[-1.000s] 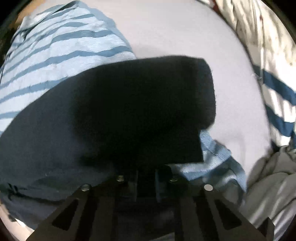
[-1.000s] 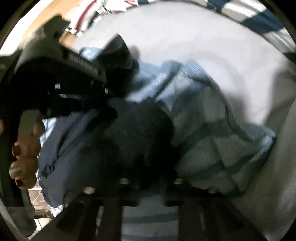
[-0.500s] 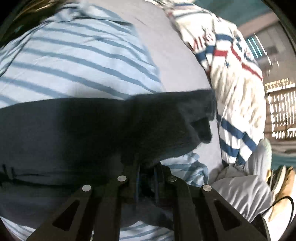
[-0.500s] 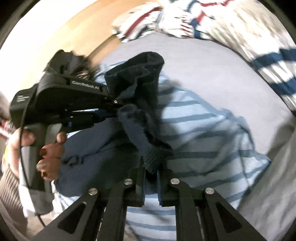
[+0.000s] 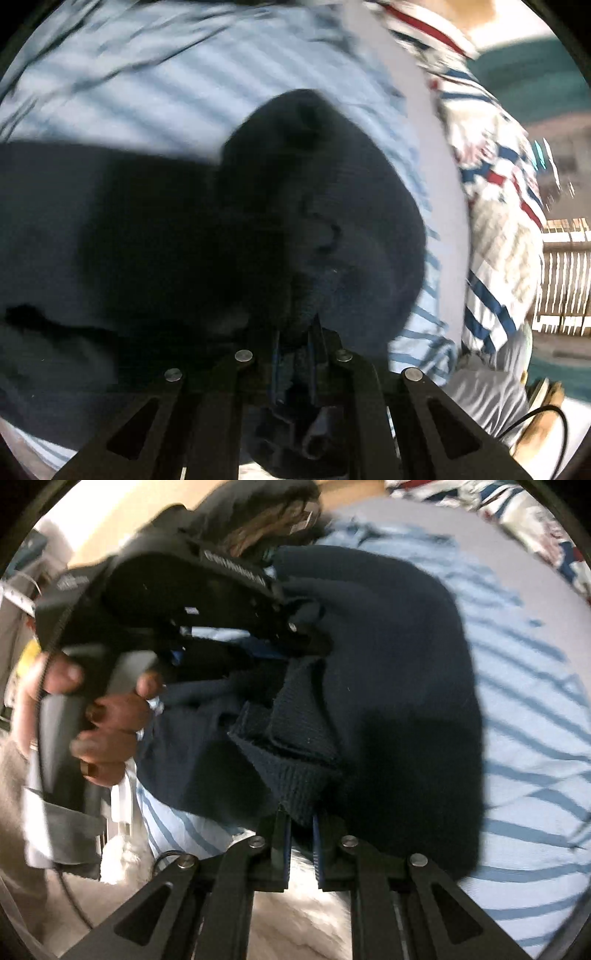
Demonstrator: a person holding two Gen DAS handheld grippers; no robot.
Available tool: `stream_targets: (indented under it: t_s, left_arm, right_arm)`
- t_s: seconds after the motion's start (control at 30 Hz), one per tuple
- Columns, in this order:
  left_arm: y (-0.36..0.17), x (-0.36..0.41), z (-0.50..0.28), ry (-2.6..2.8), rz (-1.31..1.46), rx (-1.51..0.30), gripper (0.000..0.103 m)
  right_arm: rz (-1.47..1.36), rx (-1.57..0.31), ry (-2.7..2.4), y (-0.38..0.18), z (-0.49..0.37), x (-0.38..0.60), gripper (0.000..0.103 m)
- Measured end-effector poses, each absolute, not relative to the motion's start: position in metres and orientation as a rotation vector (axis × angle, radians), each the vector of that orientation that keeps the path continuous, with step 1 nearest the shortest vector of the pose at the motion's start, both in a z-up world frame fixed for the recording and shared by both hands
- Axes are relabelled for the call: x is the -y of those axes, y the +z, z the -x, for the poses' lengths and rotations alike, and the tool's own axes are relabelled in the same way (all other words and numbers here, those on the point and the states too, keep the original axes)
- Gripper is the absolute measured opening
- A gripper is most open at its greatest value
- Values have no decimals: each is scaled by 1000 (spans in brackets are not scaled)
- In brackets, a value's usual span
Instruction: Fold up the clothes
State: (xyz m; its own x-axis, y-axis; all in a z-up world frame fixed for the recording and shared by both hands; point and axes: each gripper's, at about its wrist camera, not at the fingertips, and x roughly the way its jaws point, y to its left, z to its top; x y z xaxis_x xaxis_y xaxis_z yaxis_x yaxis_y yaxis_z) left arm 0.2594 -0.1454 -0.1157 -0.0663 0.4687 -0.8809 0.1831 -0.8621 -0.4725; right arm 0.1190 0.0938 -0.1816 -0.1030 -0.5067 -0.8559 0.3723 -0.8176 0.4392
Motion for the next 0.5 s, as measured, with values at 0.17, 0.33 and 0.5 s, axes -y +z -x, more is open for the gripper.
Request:
stream_targets:
  t_s: [0.17, 0.33, 0.5]
  left_arm:
    - [-140, 164, -263, 1999, 2089, 817, 13]
    - [-151, 180, -262, 1936, 2262, 949, 49]
    - [-146, 199, -262, 1852, 2349, 1071, 56]
  right_arm:
    - [-1638, 79, -1859, -201, -116, -66, 11]
    - [-1623, 65, -1690, -205, -120, -61, 37]
    - [-1564, 236, -1689, -178, -113, -89, 58]
